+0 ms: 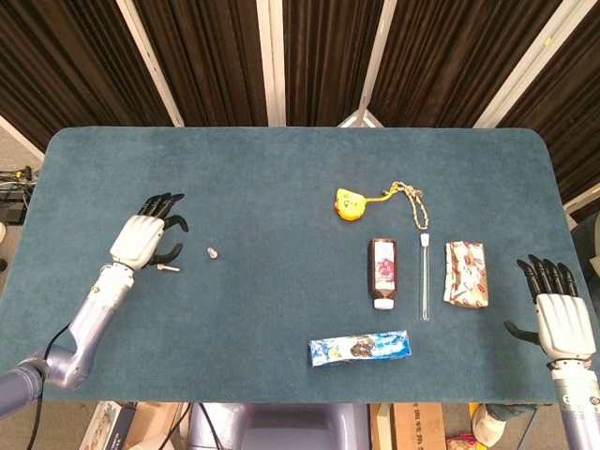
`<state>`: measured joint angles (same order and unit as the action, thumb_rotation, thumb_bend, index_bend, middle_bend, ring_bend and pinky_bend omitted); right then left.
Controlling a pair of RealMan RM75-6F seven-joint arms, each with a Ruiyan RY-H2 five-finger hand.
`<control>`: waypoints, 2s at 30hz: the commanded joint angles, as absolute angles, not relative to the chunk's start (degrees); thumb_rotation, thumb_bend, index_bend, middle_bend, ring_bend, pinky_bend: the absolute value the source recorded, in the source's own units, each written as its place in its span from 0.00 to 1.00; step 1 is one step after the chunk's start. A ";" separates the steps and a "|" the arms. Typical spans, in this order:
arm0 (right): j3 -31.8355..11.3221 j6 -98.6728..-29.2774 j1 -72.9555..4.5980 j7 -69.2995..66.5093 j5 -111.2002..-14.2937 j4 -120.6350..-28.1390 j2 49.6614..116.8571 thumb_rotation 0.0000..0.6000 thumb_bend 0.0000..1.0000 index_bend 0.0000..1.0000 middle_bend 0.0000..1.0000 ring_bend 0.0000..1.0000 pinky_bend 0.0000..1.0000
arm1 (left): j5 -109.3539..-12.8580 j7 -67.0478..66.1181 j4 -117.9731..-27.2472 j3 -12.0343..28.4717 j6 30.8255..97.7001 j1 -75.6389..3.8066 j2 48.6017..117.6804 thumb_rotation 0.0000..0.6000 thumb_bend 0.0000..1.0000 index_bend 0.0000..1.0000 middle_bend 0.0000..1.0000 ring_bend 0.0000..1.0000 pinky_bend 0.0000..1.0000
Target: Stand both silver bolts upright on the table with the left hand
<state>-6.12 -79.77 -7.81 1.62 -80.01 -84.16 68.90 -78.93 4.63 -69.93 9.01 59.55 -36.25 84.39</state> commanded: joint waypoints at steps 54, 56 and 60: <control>-6.60 -78.91 -7.80 0.97 -78.45 -83.88 69.10 1.00 0.11 0.13 0.09 0.05 0.00 | -66.37 -24.17 -68.37 5.39 54.76 -36.27 91.30 1.00 0.48 0.53 0.09 0.00 0.00; -6.57 -78.80 -7.83 0.97 -78.44 -83.91 69.13 1.00 0.11 0.13 0.09 0.05 0.00 | -66.40 -24.40 -68.09 5.37 54.80 -36.28 91.42 1.00 0.49 0.53 0.09 0.00 0.00; -6.53 -78.61 -7.88 0.85 -78.42 -83.85 69.16 1.00 0.11 0.13 0.09 0.05 0.00 | -66.37 -24.98 -67.64 5.30 54.84 -36.29 91.71 1.00 0.49 0.54 0.10 0.00 0.00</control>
